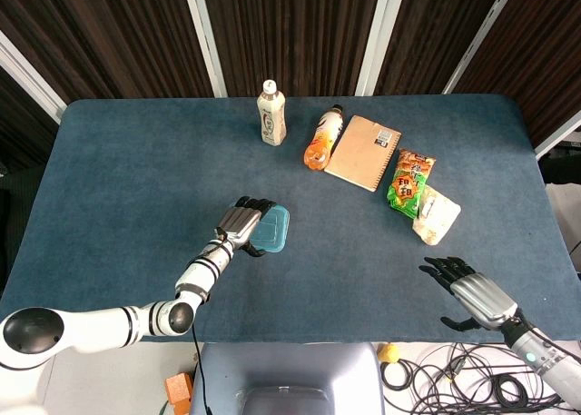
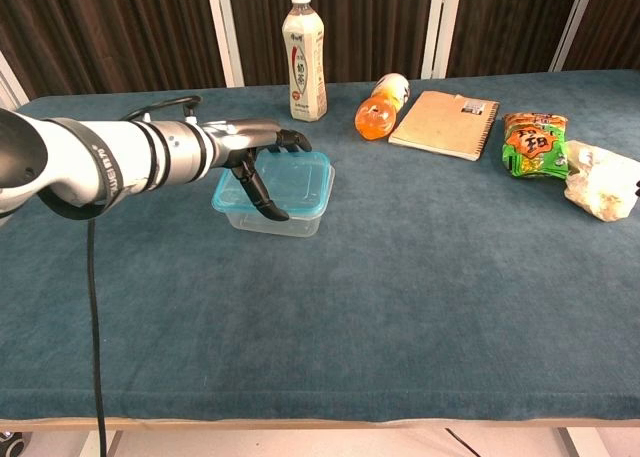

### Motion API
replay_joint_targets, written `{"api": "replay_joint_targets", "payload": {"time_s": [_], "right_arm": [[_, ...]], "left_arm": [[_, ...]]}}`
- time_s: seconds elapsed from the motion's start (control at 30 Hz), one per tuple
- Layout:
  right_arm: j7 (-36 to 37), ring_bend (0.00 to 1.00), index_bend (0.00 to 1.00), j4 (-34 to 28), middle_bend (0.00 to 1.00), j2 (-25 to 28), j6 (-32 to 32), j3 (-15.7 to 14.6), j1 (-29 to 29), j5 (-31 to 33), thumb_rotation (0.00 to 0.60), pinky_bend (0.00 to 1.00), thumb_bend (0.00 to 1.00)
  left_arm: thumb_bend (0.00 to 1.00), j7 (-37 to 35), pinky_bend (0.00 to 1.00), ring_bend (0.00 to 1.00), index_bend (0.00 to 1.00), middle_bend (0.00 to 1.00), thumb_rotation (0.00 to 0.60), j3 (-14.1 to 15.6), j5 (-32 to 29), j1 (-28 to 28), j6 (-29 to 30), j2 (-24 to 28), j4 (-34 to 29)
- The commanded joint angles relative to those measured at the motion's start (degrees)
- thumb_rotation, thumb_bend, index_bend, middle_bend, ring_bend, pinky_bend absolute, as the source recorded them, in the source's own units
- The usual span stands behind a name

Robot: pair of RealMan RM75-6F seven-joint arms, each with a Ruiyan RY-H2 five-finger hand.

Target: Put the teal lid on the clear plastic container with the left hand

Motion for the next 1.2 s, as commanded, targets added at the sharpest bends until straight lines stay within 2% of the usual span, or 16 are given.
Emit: {"api": "replay_joint_targets", "payload": {"time_s": [0.03, 0.1, 0.37, 0.47, 0.63, 1.2], "right_arm": [[0.1, 0.00, 0.00, 0.0, 0.00, 0.1, 0.0, 0.0, 0.0, 0.0, 0.600, 0.00, 0.20], [0.2, 0.00, 0.00, 0.0, 0.00, 0.2, 0.0, -0.1, 0.0, 0.0, 0.600, 0.00, 0.20], [0.6, 0.00, 0.00, -0.2, 0.00, 0.4, 0.2, -0.2, 0.0, -0.2, 0.600, 0.00, 0.20], [0.6, 0.00, 0.00, -0.3, 0.00, 0.5, 0.3, -0.2, 0.0, -0.3, 0.600, 0.00, 0.20], [0.7, 0.00, 0.00, -0.5, 0.00, 0.5, 0.0, -0.2, 0.1, -0.3, 0.600, 0.00, 0.20], [0.8, 0.00, 0.00, -0.8, 0.00, 0.8, 0.2, -0.3, 0.2, -0.5, 0.600, 0.00, 0.20]], "left_arm": [[0.28, 0.0, 0.00, 0.29, 0.21, 0.55, 0.600, 0.0, 0.1, -0.1, 0.2, -0.2, 0.1], [0.28, -0.1, 0.00, 0.23, 0.15, 0.46, 0.600, 0.1, 0.3, -0.2, 0.4, -0.3, 0.1], [0.25, -0.1, 0.00, 0.06, 0.00, 0.22, 0.600, 0.1, 0.2, -0.2, 0.9, -0.3, -0.1], [0.24, -0.3, 0.00, 0.00, 0.00, 0.13, 0.600, 0.0, 0.2, -0.1, 1.1, 0.0, -0.4], [0.24, -0.7, 0.00, 0.00, 0.00, 0.01, 0.600, -0.1, 0.9, 0.2, 1.6, 0.3, -0.7], [0.21, 0.3, 0.00, 0.00, 0.00, 0.00, 0.600, 0.6, -1.0, -0.4, 1.3, 1.0, -1.8]]}}
